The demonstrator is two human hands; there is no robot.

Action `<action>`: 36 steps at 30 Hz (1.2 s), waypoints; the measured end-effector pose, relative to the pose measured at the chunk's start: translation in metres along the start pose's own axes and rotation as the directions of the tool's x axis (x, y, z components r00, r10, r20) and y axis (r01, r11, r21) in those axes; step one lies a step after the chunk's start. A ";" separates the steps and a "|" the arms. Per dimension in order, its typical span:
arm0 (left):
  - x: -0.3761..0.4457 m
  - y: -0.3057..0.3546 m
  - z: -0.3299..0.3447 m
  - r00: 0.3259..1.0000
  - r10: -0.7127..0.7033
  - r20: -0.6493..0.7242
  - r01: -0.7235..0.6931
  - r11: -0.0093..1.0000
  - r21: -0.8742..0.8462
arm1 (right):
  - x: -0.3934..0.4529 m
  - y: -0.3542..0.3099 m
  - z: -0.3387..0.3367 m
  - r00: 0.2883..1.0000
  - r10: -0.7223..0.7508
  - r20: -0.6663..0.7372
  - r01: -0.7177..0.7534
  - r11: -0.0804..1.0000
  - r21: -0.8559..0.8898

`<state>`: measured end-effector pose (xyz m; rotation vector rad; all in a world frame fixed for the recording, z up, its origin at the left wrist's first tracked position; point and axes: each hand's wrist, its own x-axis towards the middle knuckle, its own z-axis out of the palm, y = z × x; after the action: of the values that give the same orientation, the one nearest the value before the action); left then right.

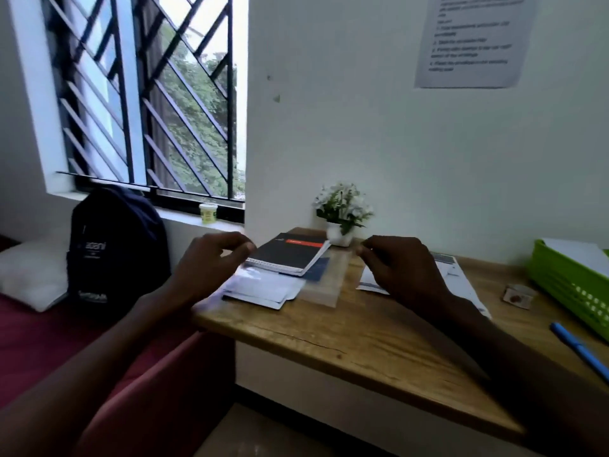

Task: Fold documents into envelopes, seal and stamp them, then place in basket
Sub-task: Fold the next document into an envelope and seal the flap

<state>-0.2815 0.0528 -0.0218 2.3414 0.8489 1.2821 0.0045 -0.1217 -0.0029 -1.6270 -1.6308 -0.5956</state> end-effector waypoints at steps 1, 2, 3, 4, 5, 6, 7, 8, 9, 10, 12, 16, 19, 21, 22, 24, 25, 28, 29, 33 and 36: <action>-0.004 -0.008 -0.003 0.999 -0.016 0.049 0.017 1.000 -0.018 | 0.000 -0.013 0.005 0.998 -0.056 0.015 0.055 0.996 0.065; -0.007 -0.014 -0.006 0.997 -0.038 0.071 0.041 0.998 -0.037 | 0.000 -0.029 0.012 0.992 -0.115 0.042 0.110 0.987 0.120; -0.008 -0.019 -0.006 0.996 -0.058 0.069 0.062 0.996 -0.058 | -0.001 -0.044 0.020 0.983 -0.170 0.073 0.157 0.975 0.157; -0.006 -0.021 -0.005 0.995 -0.081 0.059 0.085 0.994 -0.064 | -0.002 -0.056 0.027 0.972 -0.211 0.105 0.190 0.964 0.184; -0.004 -0.022 -0.005 0.992 -0.110 0.062 0.113 0.993 -0.046 | -0.003 -0.069 0.035 0.963 -0.230 0.142 0.198 0.957 0.212; -0.003 -0.023 -0.005 0.987 -0.135 0.085 0.135 0.991 -0.005 | -0.004 -0.080 0.041 0.957 -0.231 0.175 0.187 0.953 0.238; -0.002 -0.024 -0.004 0.984 -0.140 0.113 0.136 0.990 0.037 | -0.005 -0.091 0.047 0.953 -0.222 0.205 0.167 0.953 0.253; -0.003 -0.025 -0.003 0.983 -0.130 0.132 0.121 0.990 0.078 | -0.006 -0.101 0.053 0.950 -0.212 0.229 0.153 0.955 0.254; -0.003 -0.025 -0.002 0.984 -0.114 0.135 0.100 0.989 0.105 | -0.006 -0.109 0.058 0.947 -0.206 0.248 0.150 0.962 0.228; -0.005 -0.025 -0.002 0.986 -0.100 0.135 0.085 0.990 0.114 | -0.006 -0.116 0.064 0.943 -0.201 0.266 0.156 0.971 0.181; -0.007 -0.026 -0.001 0.987 -0.086 0.134 0.070 0.991 0.114 | -0.005 -0.125 0.072 0.938 -0.180 0.297 0.173 0.984 0.050; -0.007 -0.025 -0.001 0.987 -0.097 0.128 0.080 0.989 0.128 | -0.002 -0.130 0.081 0.942 -0.083 0.326 0.115 0.990 -0.078; -0.007 -0.024 -0.003 0.984 -0.113 0.140 0.100 0.990 0.102 | -0.003 -0.131 0.082 0.944 -0.048 0.326 0.084 0.992 -0.099; -0.006 -0.026 -0.003 0.984 -0.115 0.139 0.102 0.990 0.093 | -0.003 -0.131 0.082 0.943 -0.036 0.331 0.066 0.995 -0.081; -0.006 -0.027 -0.003 0.984 -0.110 0.141 0.098 0.991 0.094 | -0.003 -0.131 0.082 0.944 -0.029 0.328 0.050 0.997 -0.054; -0.006 -0.029 -0.003 0.987 -0.093 0.130 0.080 0.991 0.104 | -0.002 -0.132 0.084 0.948 -0.015 0.318 0.010 1.000 0.015; -0.005 -0.029 -0.003 0.989 -0.081 0.120 0.070 0.993 0.095 | -0.001 -0.132 0.085 0.952 -0.005 0.305 -0.009 0.999 0.043; -0.007 -0.025 -0.004 0.996 -0.074 0.057 0.072 0.997 0.033 | 0.000 -0.135 0.082 0.973 0.011 0.229 -0.038 0.993 0.113; -0.009 -0.022 -0.004 0.996 -0.089 0.030 0.089 0.996 0.006 | 0.000 -0.136 0.080 0.979 0.006 0.205 -0.036 0.989 0.140; -0.013 -0.019 -0.008 0.989 -0.145 -0.004 0.144 0.983 -0.111 | -0.004 -0.137 0.067 0.985 -0.032 0.168 -0.007 0.973 0.229; -0.013 -0.018 -0.010 0.989 -0.139 0.044 0.144 0.981 -0.130 | -0.010 -0.137 0.055 0.989 -0.059 0.137 0.017 0.957 0.290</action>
<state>-0.3011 0.0579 -0.0348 2.1524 0.8741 1.1978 -0.1406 -0.0972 -0.0201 -1.4526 -1.7652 -0.2468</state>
